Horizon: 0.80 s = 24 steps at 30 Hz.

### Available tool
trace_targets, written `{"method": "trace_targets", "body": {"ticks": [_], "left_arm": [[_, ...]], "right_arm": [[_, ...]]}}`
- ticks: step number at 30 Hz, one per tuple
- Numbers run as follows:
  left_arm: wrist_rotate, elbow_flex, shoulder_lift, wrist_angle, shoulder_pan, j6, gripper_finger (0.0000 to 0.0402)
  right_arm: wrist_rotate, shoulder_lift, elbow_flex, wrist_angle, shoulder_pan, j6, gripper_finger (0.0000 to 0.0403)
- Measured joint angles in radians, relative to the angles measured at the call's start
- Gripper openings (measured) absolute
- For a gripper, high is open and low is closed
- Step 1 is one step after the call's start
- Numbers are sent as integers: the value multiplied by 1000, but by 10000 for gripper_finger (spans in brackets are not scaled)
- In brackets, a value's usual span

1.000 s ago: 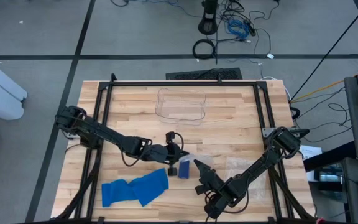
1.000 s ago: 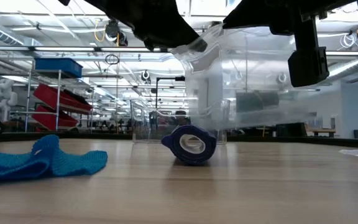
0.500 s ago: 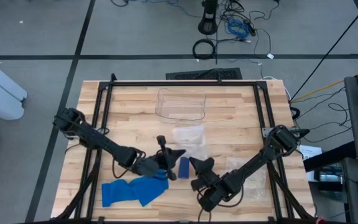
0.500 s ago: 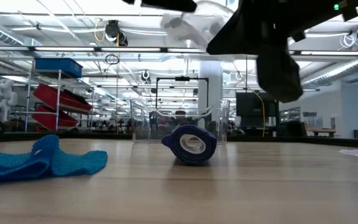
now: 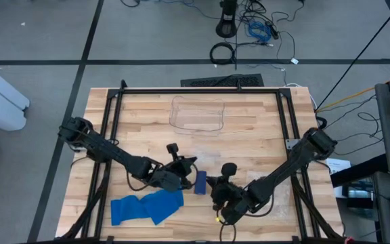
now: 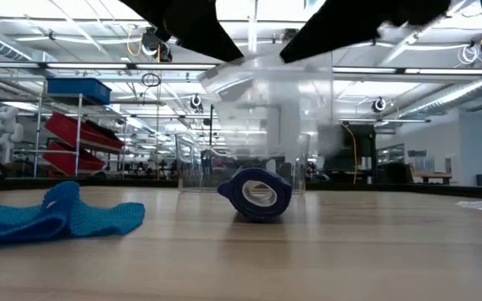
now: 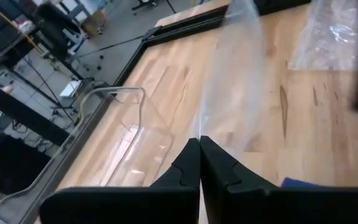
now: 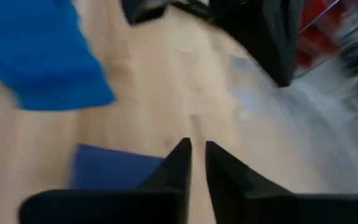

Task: Roll bandage
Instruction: Prepare the transparent zip bag, then put the rolled purple bandage into the transparent zip bag

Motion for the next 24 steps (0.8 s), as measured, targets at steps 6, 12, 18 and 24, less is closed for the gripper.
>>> {"method": "trace_targets", "body": {"ticks": [6,12,18,24], "left_arm": [[3,0,-1,1,2,-2,0],[-3,0,-1,-5,2,-29,0],[-29,-14,-1,-134,5,-170,0],[-31,-23,-1,-231,5,-262,0]], "right_arm": [[-192,-58,0,-14,-25,186,117],[-374,37,0,30,-23,176,206],[-375,155,0,106,14,179,221],[-186,221,6,106,35,113,191]]}}
